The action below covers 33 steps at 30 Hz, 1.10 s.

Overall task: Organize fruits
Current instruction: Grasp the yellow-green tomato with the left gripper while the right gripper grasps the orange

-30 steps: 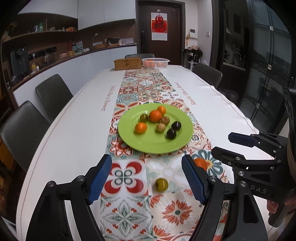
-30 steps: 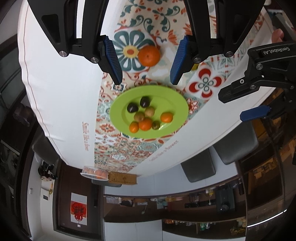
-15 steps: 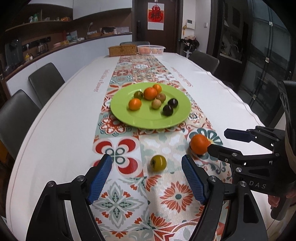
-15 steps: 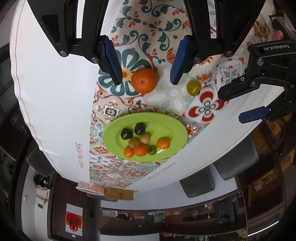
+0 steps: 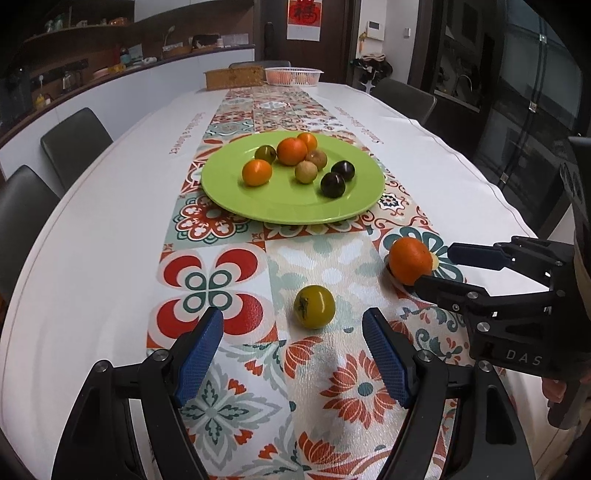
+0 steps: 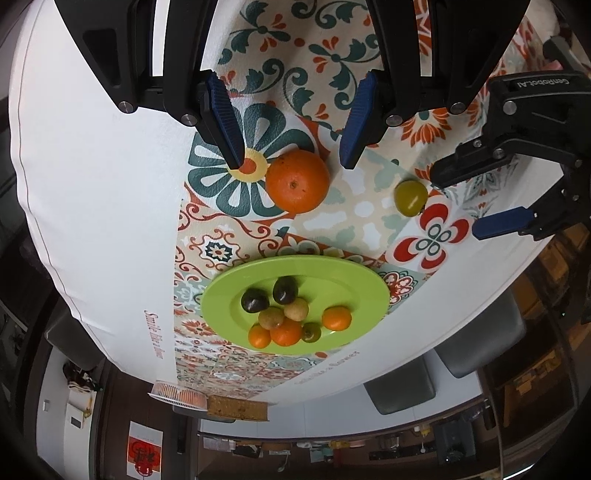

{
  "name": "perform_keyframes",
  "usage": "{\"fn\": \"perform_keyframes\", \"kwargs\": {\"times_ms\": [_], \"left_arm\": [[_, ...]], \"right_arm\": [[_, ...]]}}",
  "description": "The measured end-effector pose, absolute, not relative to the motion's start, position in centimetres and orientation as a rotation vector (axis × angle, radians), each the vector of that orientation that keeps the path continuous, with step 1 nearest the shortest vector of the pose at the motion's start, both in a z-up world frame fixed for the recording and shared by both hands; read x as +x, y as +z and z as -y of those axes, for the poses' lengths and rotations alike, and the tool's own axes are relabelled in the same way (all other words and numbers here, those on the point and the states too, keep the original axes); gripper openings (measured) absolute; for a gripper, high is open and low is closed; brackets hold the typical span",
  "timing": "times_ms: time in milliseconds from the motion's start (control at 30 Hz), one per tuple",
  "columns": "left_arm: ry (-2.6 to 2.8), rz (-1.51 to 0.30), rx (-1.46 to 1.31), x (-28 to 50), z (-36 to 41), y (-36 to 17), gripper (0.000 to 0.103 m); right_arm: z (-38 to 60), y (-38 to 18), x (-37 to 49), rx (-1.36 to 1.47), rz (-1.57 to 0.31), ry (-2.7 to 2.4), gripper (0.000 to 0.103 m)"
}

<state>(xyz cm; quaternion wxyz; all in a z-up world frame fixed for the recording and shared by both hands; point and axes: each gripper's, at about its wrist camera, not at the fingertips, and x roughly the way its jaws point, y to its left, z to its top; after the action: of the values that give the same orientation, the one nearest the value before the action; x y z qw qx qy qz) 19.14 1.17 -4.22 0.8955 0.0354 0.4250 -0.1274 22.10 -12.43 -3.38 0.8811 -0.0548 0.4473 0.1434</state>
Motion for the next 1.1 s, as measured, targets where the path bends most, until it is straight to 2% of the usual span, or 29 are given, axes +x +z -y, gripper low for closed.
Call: {"fn": "perform_keyframes", "kwargs": {"times_ms": [400, 467, 667, 867, 1100], "left_arm": [[-0.306, -0.915, 0.079, 20.7, -0.3, -5.7, 0.058], [-0.316, -0.923, 0.081, 20.9, -0.1, -5.9, 0.051], [-0.328, -0.937, 0.084, 21.3, 0.3, -6.1, 0.036], [-0.335, -0.943, 0.07, 21.4, 0.3, -6.3, 0.028], [-0.339, -0.924, 0.061, 20.9, 0.4, -5.4, 0.028]], "right_arm": [[11.9, -4.2, 23.4, -0.122, -0.954, 0.318, 0.054], [11.8, -4.3, 23.5, -0.12, -0.954, 0.321, 0.054], [11.6, -4.7, 24.1, -0.113, -0.97, 0.329, 0.044], [11.6, -4.7, 24.0, -0.106, -0.961, 0.325, 0.042], [11.6, -4.1, 23.1, -0.111, -0.94, 0.336, 0.042]]}}
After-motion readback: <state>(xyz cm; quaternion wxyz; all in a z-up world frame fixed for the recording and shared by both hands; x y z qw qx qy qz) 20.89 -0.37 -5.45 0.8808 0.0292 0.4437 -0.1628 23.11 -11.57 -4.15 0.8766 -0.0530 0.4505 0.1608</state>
